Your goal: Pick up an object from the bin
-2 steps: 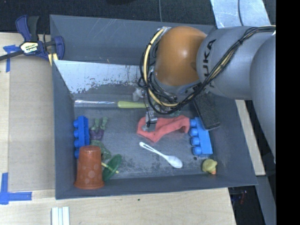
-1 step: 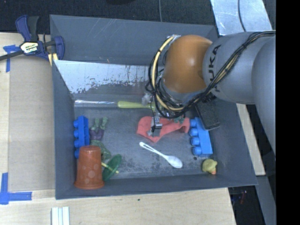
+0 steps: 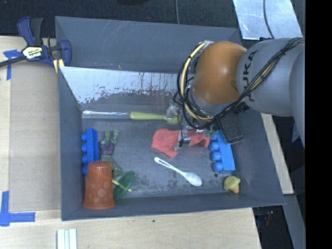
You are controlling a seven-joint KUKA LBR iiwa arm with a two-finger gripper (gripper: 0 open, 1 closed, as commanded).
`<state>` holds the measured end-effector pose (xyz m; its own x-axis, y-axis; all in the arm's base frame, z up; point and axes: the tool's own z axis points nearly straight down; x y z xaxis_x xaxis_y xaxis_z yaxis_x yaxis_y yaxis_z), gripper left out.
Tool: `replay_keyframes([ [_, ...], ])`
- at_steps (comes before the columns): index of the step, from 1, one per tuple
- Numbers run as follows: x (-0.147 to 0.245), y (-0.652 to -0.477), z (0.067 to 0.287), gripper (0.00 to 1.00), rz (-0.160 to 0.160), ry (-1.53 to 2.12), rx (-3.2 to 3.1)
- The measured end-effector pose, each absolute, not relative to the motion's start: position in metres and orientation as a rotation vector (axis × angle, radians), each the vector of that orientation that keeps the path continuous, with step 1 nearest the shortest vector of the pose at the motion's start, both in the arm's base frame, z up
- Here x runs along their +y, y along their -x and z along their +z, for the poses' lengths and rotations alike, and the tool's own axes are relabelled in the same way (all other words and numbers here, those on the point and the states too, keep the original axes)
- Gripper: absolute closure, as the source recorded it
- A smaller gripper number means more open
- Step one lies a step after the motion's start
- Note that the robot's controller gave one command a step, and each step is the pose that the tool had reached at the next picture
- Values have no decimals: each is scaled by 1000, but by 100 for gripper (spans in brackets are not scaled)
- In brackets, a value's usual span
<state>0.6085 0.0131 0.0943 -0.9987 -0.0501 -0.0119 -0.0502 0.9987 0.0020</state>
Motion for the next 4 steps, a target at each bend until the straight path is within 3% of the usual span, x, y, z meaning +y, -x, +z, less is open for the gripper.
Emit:
replay_keyframes([
  [1, -7, -584, 74, 100, 6, -242, 3121],
  [2, -7, -584, 74, 100, 6, -243, 3121],
  [3, -8, -568, 134, 100, 4, -254, 3127],
  [4, -6, -560, 208, 100, 4, -135, 3129],
])
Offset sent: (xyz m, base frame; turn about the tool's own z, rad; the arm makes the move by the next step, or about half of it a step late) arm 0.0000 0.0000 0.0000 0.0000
